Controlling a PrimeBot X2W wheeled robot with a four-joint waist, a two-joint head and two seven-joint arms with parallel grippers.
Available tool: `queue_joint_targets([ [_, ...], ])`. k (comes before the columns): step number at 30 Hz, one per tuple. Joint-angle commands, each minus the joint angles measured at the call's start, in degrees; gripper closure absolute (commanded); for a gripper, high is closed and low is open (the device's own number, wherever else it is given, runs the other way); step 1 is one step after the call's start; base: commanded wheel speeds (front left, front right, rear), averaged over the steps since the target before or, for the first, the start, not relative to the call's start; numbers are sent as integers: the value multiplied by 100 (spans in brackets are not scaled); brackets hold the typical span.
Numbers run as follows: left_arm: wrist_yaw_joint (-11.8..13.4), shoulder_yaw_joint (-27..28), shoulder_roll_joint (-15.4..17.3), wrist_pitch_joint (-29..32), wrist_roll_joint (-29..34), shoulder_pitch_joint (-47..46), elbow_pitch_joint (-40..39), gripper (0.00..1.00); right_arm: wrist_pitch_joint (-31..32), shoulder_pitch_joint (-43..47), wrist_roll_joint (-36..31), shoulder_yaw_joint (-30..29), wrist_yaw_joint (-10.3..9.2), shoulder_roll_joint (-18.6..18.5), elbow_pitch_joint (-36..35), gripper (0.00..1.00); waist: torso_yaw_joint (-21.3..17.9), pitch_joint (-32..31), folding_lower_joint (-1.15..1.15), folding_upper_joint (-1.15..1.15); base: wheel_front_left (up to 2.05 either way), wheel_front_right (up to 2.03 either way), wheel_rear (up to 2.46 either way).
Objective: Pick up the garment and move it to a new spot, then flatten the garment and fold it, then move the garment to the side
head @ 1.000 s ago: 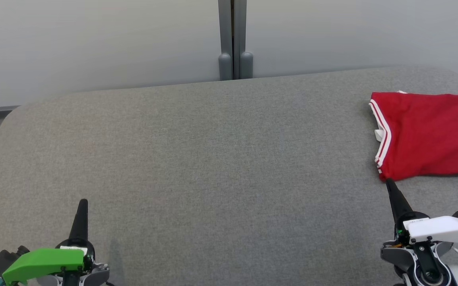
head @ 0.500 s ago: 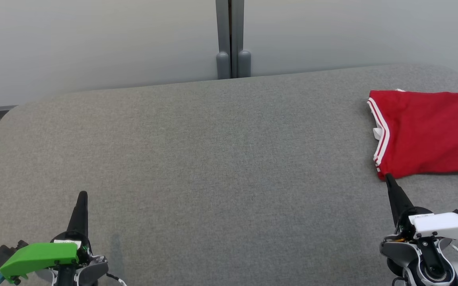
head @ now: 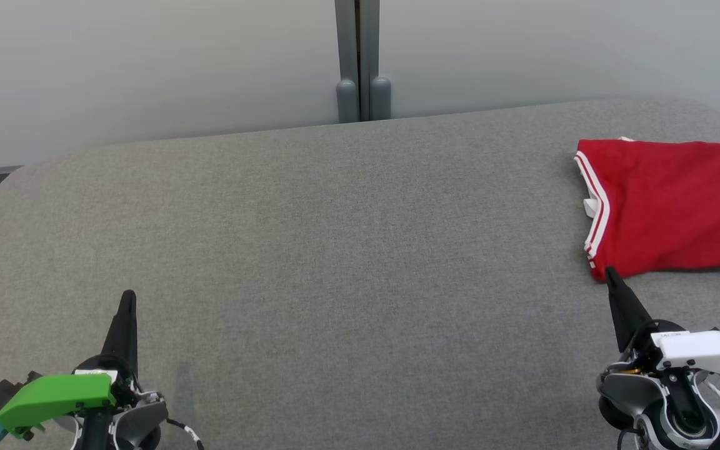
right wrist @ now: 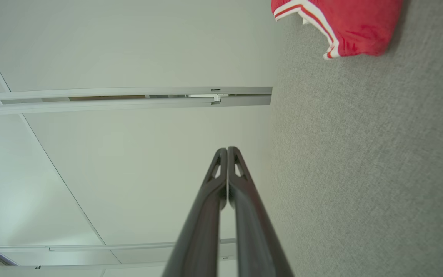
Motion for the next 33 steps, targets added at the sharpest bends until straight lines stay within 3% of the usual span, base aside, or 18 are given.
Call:
queue_joint_targets([
  [1,-60,31,40,36,-126,-121,11,100,45,-87,114,-14,2,-20,11,100,-4,3,0,0,0,0,0],
  [33,-52,32,40,60,-163,-118,12,100,55,-75,178,-15,2,-20,13,100,-10,7,0,0,0,0,0],
])
